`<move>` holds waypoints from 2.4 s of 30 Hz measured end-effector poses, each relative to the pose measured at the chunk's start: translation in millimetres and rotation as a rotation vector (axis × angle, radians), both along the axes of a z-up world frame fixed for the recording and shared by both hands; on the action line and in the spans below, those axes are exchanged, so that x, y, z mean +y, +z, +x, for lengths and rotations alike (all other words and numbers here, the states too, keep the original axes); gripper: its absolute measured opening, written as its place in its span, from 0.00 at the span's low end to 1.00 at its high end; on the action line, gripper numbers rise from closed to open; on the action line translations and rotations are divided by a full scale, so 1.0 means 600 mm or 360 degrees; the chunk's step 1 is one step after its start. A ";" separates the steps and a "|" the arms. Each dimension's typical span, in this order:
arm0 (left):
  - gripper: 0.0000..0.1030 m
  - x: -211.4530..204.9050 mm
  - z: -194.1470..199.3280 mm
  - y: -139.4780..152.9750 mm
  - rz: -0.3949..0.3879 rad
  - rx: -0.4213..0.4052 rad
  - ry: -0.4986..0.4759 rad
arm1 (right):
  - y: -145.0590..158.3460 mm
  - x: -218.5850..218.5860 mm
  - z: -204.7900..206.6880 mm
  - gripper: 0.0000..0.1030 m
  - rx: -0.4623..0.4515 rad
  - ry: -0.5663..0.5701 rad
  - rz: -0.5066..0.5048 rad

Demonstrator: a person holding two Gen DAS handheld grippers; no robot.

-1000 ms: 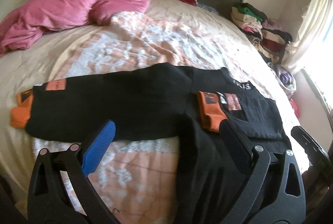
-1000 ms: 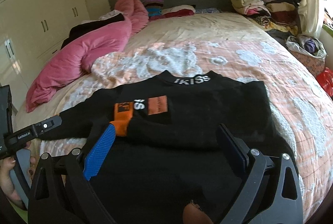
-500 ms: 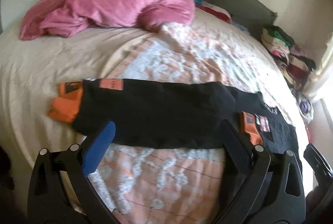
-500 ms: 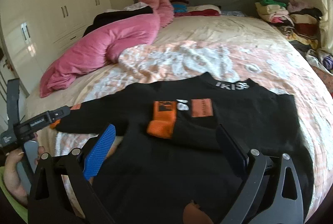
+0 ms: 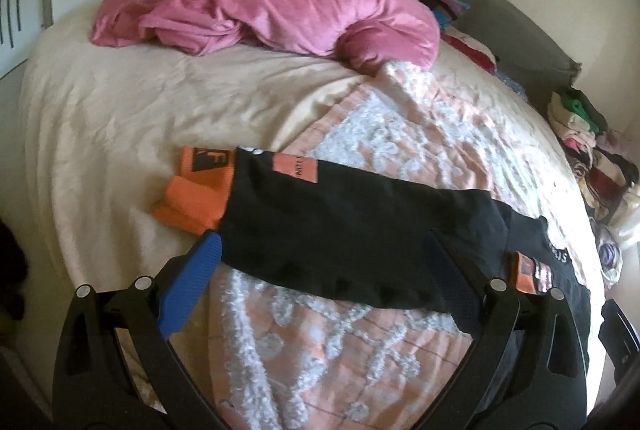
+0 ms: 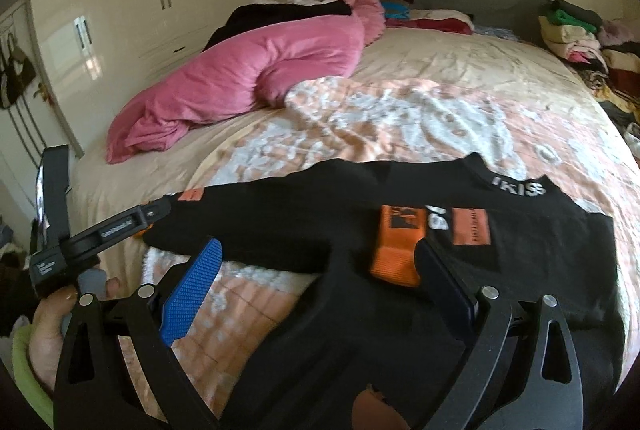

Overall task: Fold small clothes
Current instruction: 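Move the left gripper to the other orange-cuffed sleeve end, then close the left gripper on the orange sleeve cuff and lift it, then carry the held sleeve across the sweatshirt body toward the right gripper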

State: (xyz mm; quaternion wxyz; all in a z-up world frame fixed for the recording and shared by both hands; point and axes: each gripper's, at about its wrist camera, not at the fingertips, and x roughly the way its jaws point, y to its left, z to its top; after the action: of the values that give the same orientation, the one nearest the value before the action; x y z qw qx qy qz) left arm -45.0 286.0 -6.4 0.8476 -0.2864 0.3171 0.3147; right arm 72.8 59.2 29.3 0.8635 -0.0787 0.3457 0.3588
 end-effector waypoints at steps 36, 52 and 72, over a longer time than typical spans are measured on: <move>0.02 0.078 -0.019 0.005 -0.0136 -0.0426 0.0134 | -0.061 -0.073 -0.007 0.93 0.0231 -0.0080 0.0104; 0.02 -0.019 -0.001 0.133 -0.0087 -0.0666 -0.0213 | -0.016 -0.162 -0.007 0.93 0.0166 -0.0213 0.0221; 0.02 -0.177 0.111 0.232 -0.0102 -0.0717 -0.0773 | -0.003 -0.273 0.016 0.93 0.0158 -0.0413 0.0326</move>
State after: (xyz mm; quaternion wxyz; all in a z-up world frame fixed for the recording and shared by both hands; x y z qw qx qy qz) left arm 21.6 180.0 132.6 0.9372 -0.2912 0.1905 0.0220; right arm 82.4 -104.5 27.4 0.8879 0.0727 0.3568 0.2811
